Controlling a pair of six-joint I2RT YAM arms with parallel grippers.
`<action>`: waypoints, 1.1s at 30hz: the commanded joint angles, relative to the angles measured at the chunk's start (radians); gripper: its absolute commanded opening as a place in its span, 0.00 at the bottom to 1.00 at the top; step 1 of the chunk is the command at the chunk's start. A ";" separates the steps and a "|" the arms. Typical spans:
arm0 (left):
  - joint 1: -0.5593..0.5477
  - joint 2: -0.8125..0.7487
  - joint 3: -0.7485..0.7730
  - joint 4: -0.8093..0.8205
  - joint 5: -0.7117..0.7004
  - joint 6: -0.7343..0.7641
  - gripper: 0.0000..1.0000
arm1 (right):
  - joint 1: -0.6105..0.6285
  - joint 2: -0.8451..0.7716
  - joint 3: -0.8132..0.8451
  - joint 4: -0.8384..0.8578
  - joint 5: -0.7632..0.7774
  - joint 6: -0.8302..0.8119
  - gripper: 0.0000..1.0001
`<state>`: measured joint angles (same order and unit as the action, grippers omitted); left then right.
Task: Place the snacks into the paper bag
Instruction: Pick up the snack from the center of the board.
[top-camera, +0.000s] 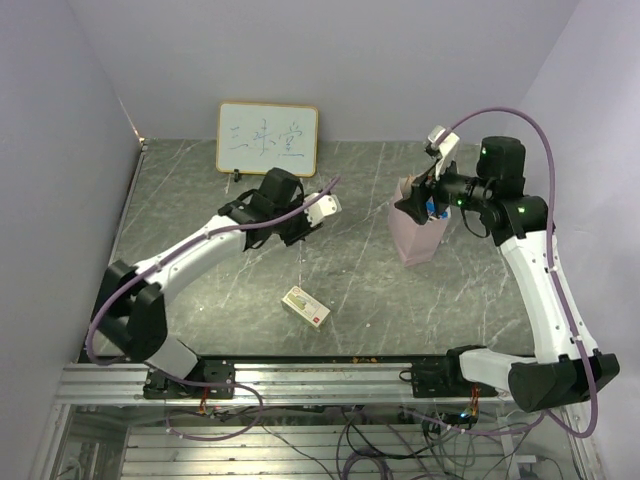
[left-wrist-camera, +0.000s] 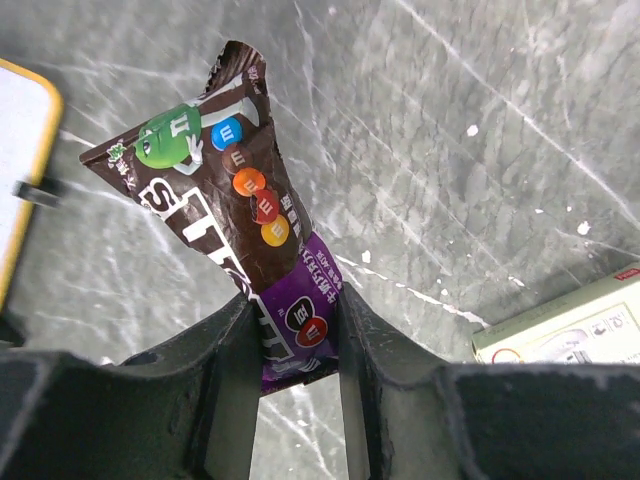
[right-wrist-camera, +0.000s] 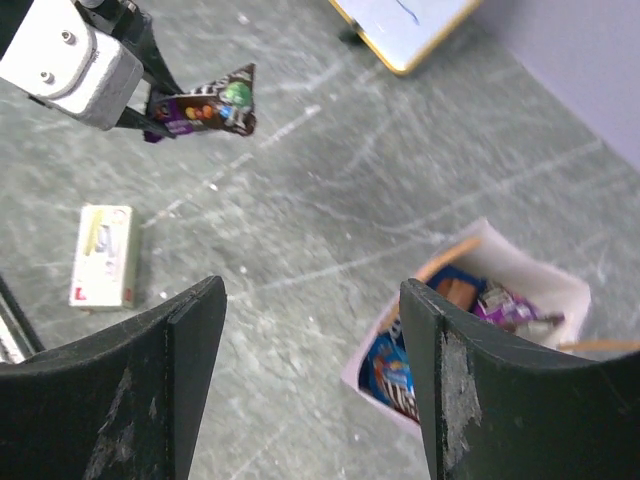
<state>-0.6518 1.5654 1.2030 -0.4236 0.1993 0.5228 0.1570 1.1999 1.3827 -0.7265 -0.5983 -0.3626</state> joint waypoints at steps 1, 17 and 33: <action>-0.007 -0.117 0.002 -0.039 0.057 0.063 0.41 | 0.025 0.035 0.043 0.076 -0.209 0.032 0.70; -0.014 -0.295 0.062 -0.099 0.109 0.032 0.39 | 0.246 0.267 -0.022 0.474 -0.361 0.353 0.73; -0.019 -0.297 0.026 -0.062 0.157 -0.001 0.37 | 0.289 0.397 0.016 0.625 -0.483 0.502 0.70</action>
<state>-0.6605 1.2858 1.2312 -0.5213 0.3199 0.5373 0.4389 1.6020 1.3758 -0.1745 -1.0363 0.0872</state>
